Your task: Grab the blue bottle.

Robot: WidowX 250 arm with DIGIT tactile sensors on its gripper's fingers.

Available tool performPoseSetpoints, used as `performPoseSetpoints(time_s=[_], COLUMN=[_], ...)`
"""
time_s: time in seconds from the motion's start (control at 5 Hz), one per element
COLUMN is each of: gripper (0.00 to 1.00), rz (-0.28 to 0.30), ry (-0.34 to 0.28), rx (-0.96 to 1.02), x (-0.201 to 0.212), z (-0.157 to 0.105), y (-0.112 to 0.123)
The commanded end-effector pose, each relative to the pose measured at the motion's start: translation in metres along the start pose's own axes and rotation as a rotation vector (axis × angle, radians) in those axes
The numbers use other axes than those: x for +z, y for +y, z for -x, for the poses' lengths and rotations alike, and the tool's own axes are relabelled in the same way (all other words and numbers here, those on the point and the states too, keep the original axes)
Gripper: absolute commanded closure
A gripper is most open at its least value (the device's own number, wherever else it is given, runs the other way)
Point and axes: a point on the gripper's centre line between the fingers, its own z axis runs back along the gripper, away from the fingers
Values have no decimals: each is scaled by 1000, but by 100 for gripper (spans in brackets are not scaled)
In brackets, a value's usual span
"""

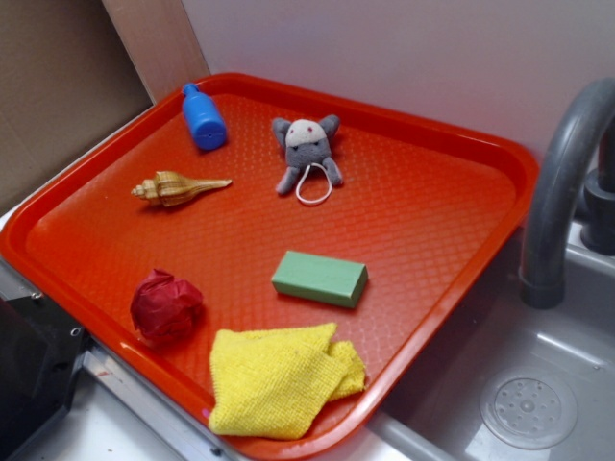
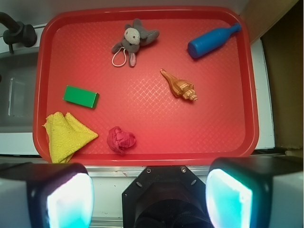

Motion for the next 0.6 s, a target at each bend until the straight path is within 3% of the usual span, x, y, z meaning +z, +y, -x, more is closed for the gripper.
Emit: performPoseSetpoints(time_s=[0.0,0.2,0.4], gripper=[0,0,0], rz=[0,-21,-61], ry=[0,-61,-76], rx=[0,193,352], x=[0,-17,-47], z=[0,-26,-44], y=[0,1,1])
